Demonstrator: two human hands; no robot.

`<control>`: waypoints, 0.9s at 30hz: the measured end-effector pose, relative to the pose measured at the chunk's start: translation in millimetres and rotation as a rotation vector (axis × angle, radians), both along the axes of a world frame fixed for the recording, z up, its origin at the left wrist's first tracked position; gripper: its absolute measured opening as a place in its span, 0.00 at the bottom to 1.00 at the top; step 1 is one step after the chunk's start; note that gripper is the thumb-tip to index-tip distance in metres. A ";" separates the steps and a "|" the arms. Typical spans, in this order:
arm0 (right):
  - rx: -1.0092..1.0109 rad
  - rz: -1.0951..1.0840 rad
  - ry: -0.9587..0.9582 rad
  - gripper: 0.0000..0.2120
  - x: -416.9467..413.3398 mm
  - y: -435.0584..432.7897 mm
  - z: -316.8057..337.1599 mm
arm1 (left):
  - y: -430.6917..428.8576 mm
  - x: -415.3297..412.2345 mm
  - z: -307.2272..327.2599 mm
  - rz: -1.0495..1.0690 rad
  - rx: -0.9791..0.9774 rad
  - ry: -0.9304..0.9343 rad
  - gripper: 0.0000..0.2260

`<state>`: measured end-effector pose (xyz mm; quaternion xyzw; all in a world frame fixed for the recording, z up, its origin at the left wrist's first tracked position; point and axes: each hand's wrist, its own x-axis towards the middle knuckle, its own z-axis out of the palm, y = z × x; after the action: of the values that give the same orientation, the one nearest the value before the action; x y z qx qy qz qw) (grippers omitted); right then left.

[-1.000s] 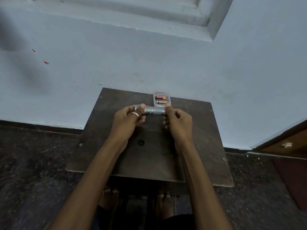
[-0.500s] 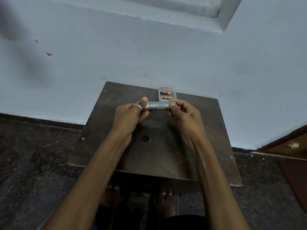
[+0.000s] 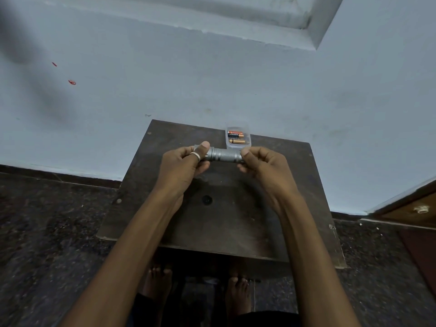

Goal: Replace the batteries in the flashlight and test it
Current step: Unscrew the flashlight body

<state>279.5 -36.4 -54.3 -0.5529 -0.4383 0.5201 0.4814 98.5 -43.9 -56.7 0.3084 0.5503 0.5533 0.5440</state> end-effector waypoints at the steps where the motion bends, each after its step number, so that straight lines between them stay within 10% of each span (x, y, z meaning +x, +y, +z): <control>1: 0.011 0.017 0.026 0.05 1.3 0.1 1.2 | 0.0 -0.7 0.4 0.005 -0.005 0.000 0.08; 27: 0.054 0.093 0.086 0.16 -4.9 0.1 10.5 | -0.8 -9.7 6.1 0.039 -0.004 -0.042 0.08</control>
<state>274.6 -36.3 -43.8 -0.4961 -0.4562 0.5529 0.4899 88.8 -44.6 -50.6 0.2850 0.5457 0.5691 0.5451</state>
